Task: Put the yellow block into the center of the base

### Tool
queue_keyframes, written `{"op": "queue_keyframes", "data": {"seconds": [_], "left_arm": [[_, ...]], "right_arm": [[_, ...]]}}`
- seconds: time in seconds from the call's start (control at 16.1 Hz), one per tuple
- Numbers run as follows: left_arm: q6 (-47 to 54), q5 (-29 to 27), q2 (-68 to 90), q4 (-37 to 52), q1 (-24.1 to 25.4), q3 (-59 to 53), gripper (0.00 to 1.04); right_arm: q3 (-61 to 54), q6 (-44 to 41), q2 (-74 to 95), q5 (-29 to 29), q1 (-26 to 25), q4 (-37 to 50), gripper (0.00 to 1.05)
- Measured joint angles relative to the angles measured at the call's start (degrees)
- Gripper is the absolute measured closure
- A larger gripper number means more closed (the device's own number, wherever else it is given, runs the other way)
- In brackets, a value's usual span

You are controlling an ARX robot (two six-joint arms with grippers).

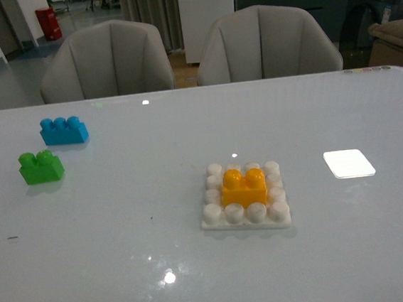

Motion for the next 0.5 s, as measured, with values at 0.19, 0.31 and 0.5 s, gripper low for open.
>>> {"op": "queue_keyframes", "data": {"seconds": [0.19, 0.31, 0.5], "left_arm": [[0.00, 0.00, -5.88, -6.03, 0.00, -0.02, 1.03], [0.00, 0.00, -9.68, -9.20, 0.00, -0.02, 1.03], [0.00, 0.00, -14.08, -13.64, 0.00, -0.02, 1.03]], "right_arm": [[0.00, 0.00, 0.00, 0.02, 0.00, 0.00, 0.06], [0.00, 0.00, 0.00, 0.00, 0.00, 0.02, 0.06], [0.00, 0.00, 0.00, 0.02, 0.00, 0.02, 0.06]]}}
